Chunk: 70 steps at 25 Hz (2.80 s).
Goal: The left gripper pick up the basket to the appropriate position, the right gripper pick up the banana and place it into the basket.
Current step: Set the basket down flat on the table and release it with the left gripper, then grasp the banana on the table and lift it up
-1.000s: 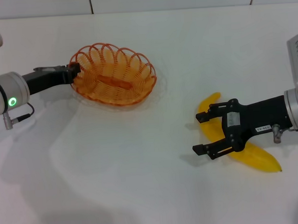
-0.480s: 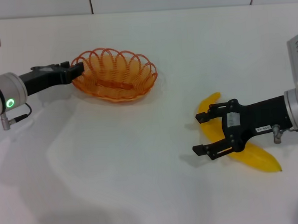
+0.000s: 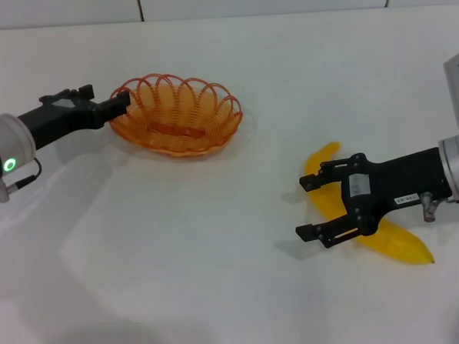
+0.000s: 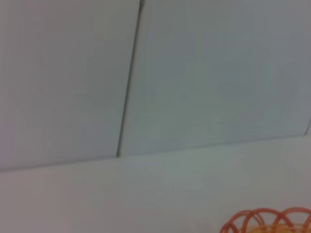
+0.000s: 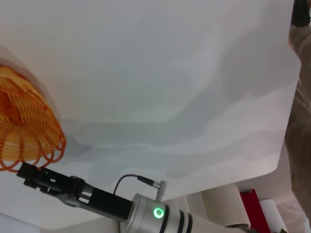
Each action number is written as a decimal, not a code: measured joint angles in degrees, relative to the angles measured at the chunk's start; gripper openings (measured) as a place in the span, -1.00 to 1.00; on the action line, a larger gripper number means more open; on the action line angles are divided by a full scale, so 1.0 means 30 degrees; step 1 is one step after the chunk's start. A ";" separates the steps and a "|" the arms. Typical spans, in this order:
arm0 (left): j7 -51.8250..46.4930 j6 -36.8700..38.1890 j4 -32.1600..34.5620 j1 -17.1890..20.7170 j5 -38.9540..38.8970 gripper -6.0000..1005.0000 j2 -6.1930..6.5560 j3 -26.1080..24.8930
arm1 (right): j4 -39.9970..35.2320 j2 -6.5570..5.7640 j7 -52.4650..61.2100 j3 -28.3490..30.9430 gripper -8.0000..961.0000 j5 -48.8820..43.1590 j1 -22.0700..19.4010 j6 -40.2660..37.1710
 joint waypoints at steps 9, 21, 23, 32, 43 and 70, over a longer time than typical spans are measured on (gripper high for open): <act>0.3009 0.2722 0.0194 0.1096 -0.1200 0.52 0.0144 0.0015 | -0.0015 0.0000 0.0178 0.0135 0.86 0.0048 -0.0115 0.0015; 0.2276 0.5527 0.0728 0.2567 0.1094 0.52 0.0660 0.0099 | -0.0942 0.0070 0.0674 0.0167 0.85 0.0245 -0.0406 0.0043; 0.2002 0.5939 0.1440 0.3183 0.1553 0.52 0.0703 0.0094 | -0.1836 0.0152 0.0671 0.0002 0.85 0.0693 -0.0835 -0.0035; 0.1903 0.6635 0.2748 0.4447 0.2217 0.52 0.0712 0.0090 | -0.5191 0.0230 0.2551 -0.0380 0.86 0.1215 -0.2360 0.0473; 0.1912 0.6476 0.2780 0.4463 0.2532 0.52 0.0712 0.0101 | -1.2701 0.0248 1.0635 -0.4965 0.86 -0.3622 -0.4661 0.2114; 0.1913 0.6432 0.2780 0.4080 0.3023 0.52 0.0565 0.0100 | -1.1393 0.0147 1.5041 -0.8125 0.86 -0.8307 -0.2538 0.1911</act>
